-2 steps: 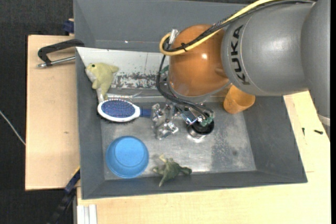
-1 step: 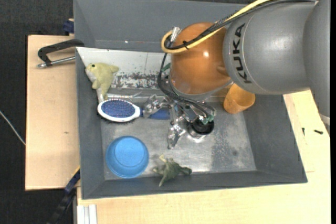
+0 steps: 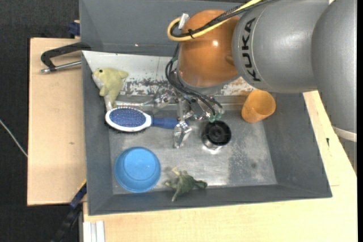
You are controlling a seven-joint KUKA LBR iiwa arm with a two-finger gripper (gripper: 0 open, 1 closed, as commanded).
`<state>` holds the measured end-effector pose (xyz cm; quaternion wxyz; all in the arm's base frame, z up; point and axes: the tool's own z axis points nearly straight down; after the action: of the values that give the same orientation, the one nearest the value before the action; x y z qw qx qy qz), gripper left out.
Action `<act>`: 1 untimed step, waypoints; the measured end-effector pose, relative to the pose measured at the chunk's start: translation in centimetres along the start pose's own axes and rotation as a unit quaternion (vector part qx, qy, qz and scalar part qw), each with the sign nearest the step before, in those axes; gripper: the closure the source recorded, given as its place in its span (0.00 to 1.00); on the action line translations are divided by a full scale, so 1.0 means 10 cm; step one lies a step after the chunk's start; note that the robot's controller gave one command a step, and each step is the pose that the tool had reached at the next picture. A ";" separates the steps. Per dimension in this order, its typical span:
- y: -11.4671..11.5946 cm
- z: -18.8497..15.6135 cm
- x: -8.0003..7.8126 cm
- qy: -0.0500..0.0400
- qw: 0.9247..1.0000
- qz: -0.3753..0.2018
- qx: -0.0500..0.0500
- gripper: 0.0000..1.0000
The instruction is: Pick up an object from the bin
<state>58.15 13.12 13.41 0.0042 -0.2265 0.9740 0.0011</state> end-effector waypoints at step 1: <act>-0.20 0.62 -0.11 0.002 0.995 -0.100 -0.001 0.00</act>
Offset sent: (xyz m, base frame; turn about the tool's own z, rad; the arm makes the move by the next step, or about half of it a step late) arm 0.0172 -0.0140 -0.0641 -0.2016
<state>60.05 11.85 7.24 0.0023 -0.3224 0.9466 0.0007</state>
